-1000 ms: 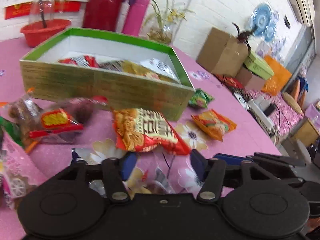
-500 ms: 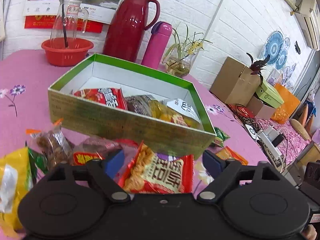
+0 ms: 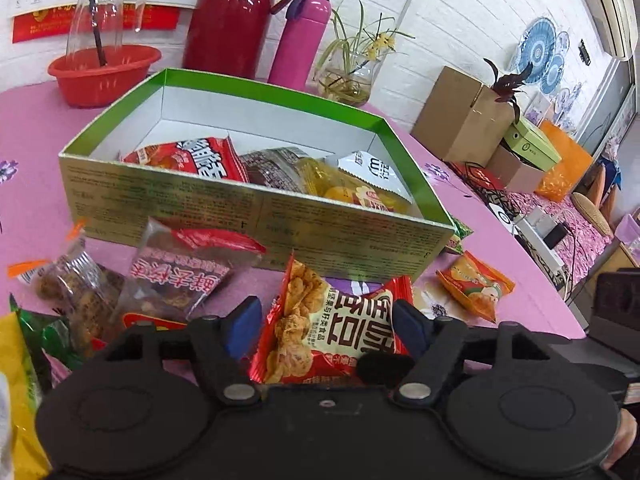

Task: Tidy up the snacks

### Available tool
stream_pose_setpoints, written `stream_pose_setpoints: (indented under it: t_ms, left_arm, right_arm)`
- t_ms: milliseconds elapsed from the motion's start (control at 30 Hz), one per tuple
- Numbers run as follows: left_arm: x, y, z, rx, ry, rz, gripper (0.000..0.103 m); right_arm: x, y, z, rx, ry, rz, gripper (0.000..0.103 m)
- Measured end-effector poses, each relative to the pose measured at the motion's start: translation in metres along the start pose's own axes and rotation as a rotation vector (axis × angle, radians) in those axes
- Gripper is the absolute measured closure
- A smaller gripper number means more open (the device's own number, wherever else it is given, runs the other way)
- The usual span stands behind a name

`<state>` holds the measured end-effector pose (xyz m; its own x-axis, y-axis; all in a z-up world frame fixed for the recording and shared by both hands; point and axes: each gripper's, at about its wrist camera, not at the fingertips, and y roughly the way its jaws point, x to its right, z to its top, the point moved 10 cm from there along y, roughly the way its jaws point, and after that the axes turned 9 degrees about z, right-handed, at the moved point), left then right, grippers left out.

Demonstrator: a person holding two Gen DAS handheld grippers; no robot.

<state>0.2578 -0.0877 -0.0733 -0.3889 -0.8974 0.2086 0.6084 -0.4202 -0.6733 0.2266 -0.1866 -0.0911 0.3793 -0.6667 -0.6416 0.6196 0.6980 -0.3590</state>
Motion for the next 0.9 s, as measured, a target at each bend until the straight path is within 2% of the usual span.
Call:
stream_pose_setpoints:
  t_ms: [33, 100, 167, 500, 533, 600, 667, 800, 900]
  left_arm:
    - [0.001, 0.001, -0.002, -0.011, 0.003, -0.008, 0.012]
    - [0.001, 0.004, -0.005, -0.034, -0.019, -0.044, 0.018]
    - [0.003, 0.007, -0.006, -0.042, -0.031, -0.064, 0.020]
    - [0.002, 0.003, -0.012, -0.027, -0.065, -0.079, 0.021]
    - [0.000, 0.002, -0.012, -0.023, -0.069, -0.077, 0.023]
    - [0.000, 0.003, -0.012, -0.015, -0.064, -0.076, 0.039]
    - [0.004, 0.001, -0.012, -0.016, -0.066, -0.074, 0.049]
    - [0.011, -0.015, -0.004, 0.020, -0.089, -0.101, 0.051]
    - [0.020, -0.033, 0.015, 0.085, -0.061, -0.098, 0.052]
  right_arm:
    - [0.002, -0.002, 0.000, 0.000, 0.018, 0.004, 0.042]
    - [0.004, -0.008, -0.002, -0.012, 0.017, 0.012, 0.053]
    - [0.005, -0.013, -0.003, -0.008, 0.007, 0.001, 0.058]
    - [0.007, -0.014, -0.005, 0.002, -0.018, -0.015, 0.056]
    - [0.007, -0.014, -0.005, 0.003, -0.018, -0.014, 0.055]
    - [0.002, -0.012, -0.006, -0.008, -0.046, -0.028, 0.058]
    - [-0.002, -0.015, -0.006, -0.007, -0.074, -0.058, 0.061]
    - [-0.016, -0.030, 0.003, 0.042, -0.109, -0.059, 0.062]
    - [-0.030, -0.039, 0.022, 0.092, -0.167, -0.064, 0.062]
